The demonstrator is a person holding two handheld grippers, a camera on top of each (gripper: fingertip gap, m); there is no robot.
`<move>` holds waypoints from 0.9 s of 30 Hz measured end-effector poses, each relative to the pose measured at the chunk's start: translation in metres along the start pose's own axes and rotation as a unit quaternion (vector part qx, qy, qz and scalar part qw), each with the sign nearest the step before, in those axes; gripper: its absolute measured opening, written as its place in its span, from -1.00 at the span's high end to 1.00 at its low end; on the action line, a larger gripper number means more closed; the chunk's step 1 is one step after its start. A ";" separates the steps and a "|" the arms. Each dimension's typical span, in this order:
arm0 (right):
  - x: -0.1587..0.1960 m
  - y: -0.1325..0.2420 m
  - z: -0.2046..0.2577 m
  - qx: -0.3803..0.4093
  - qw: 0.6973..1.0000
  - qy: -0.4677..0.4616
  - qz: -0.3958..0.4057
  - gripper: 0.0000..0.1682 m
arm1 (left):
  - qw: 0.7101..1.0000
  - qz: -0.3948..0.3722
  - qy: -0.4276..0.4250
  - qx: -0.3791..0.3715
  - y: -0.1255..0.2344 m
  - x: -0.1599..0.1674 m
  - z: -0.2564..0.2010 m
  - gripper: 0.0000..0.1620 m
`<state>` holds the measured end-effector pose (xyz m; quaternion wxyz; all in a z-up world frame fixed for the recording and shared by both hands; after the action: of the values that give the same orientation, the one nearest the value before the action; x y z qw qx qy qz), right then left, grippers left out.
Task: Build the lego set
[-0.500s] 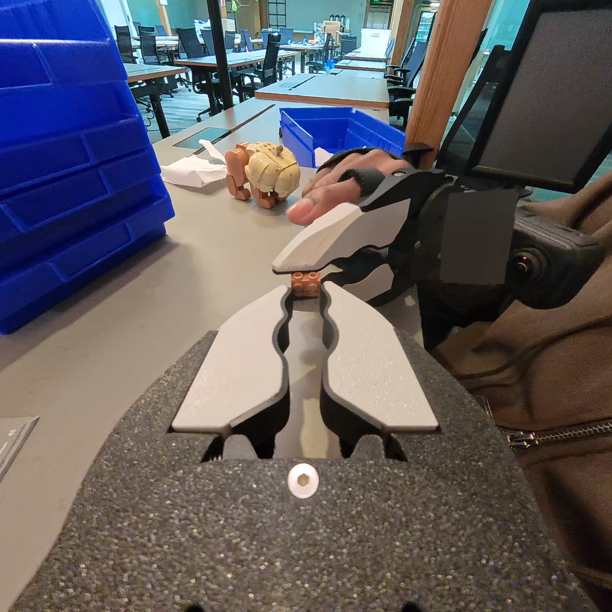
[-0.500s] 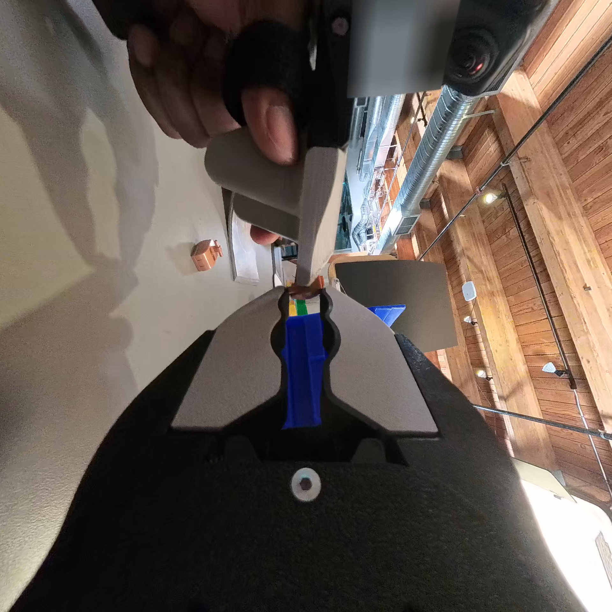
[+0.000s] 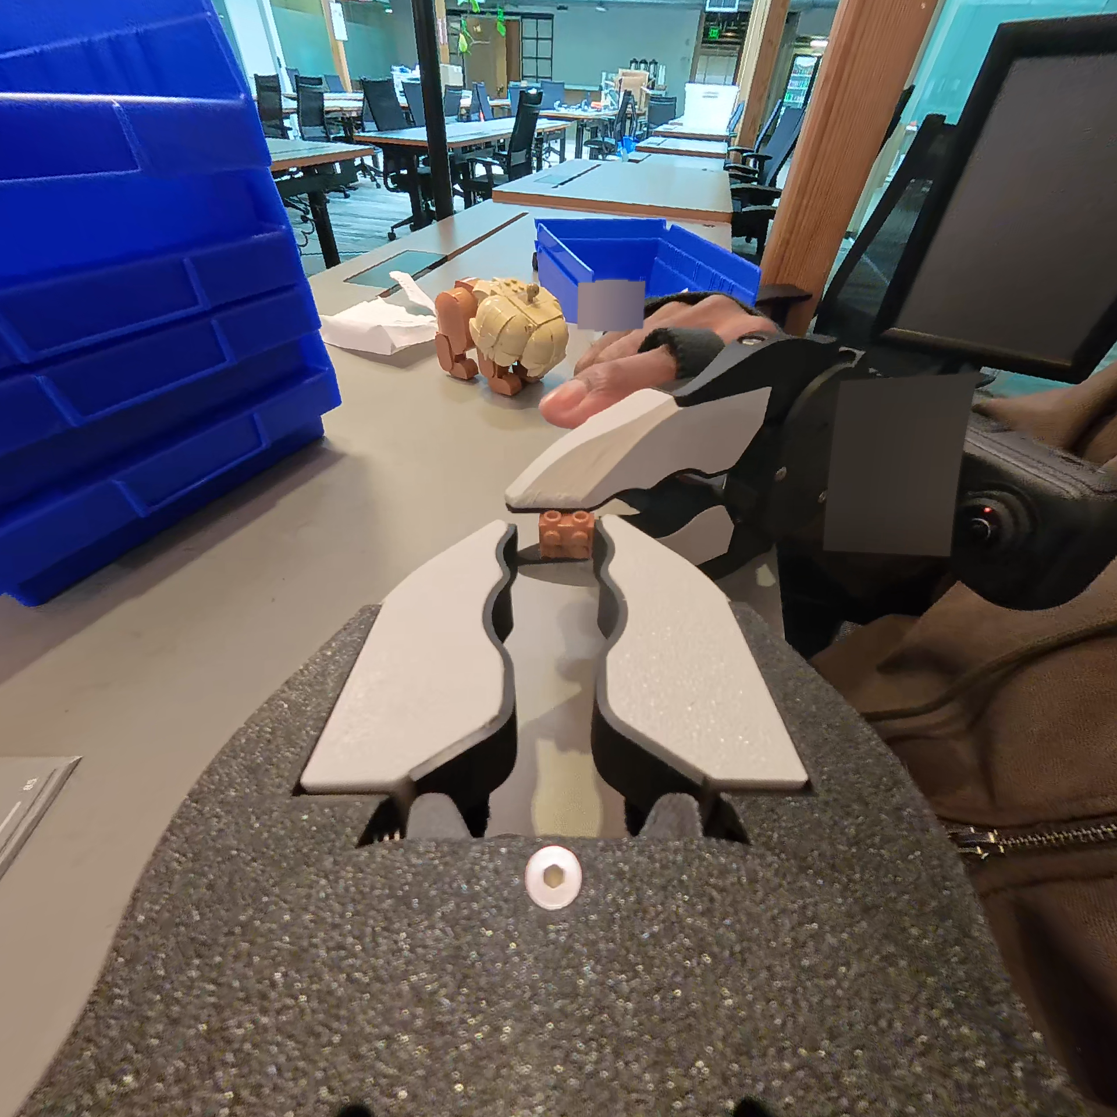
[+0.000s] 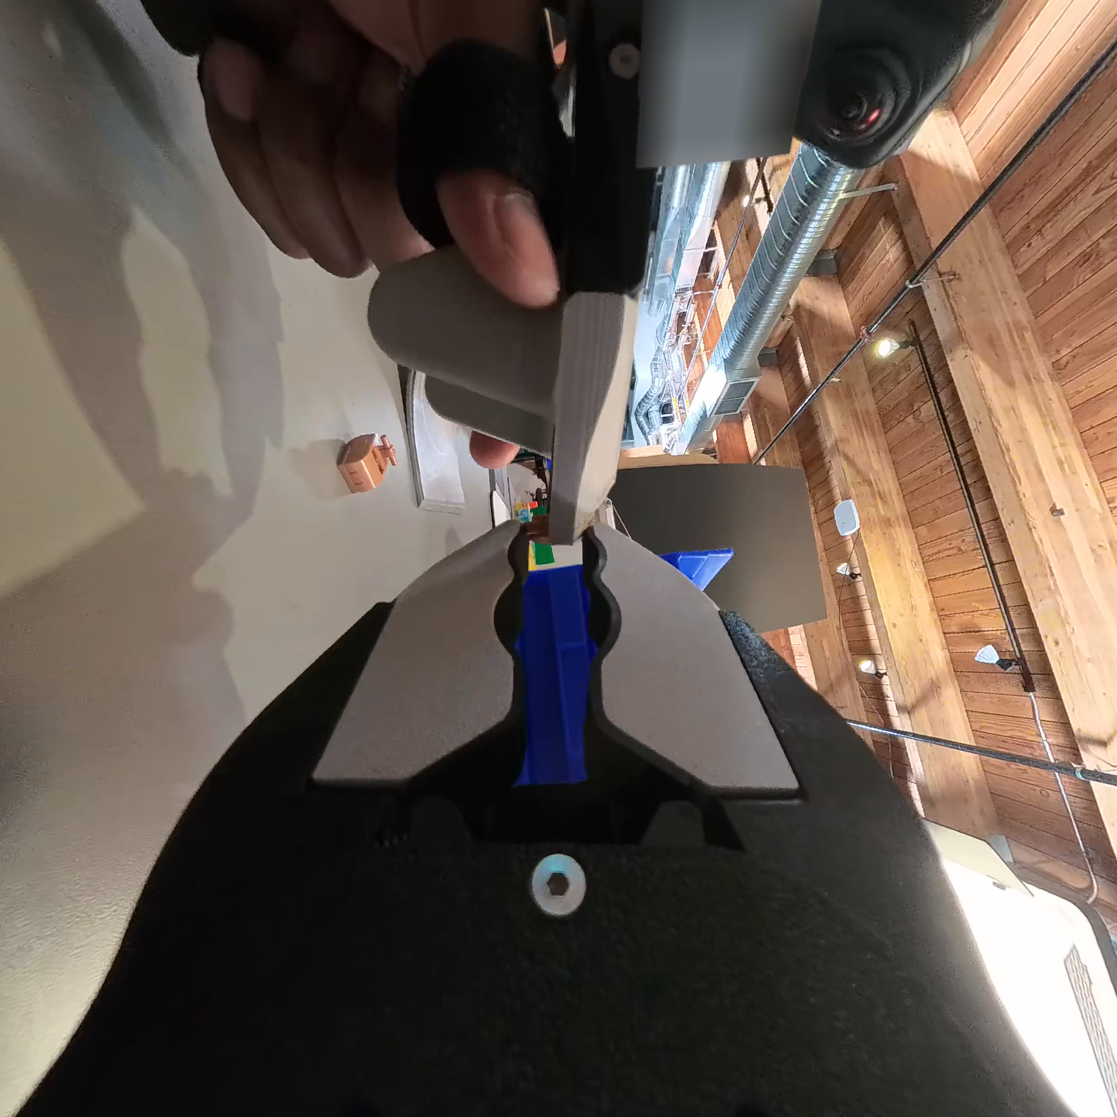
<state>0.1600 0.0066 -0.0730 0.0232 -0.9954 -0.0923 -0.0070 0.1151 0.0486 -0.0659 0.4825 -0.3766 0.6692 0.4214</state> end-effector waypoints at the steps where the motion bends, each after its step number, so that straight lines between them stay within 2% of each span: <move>1: 0.000 0.000 0.000 0.000 1.000 -0.001 0.000 0.80 | 1.000 0.000 -0.002 0.003 0.000 0.000 -0.001 0.74; 2: 0.000 0.000 0.000 0.001 1.000 -0.002 0.001 0.80 | 1.000 0.000 -0.005 0.008 0.000 0.000 -0.002 0.80; 15: -0.002 0.003 -0.005 0.010 1.000 -0.005 -0.006 0.81 | 1.000 -0.008 -0.022 0.020 0.002 -0.003 -0.007 0.80; 27: -0.001 0.004 -0.010 -0.014 0.995 -0.089 -0.029 0.81 | 0.999 -0.020 -0.020 0.033 0.004 -0.006 -0.009 0.80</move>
<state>0.1591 0.0023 -0.0632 0.0007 -0.9892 -0.1227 0.0801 0.1105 0.0420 -0.0575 0.5159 -0.3655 0.6655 0.3967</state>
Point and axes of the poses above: each gripper's, where its closed fingertips meet, y back along the fingers, x out of its underside, z = x × y across the jaws, the point moved 5 cm from there along y, back along the fingers, and after that the axes turned 8 degrees about y, right-handed, at the moved point
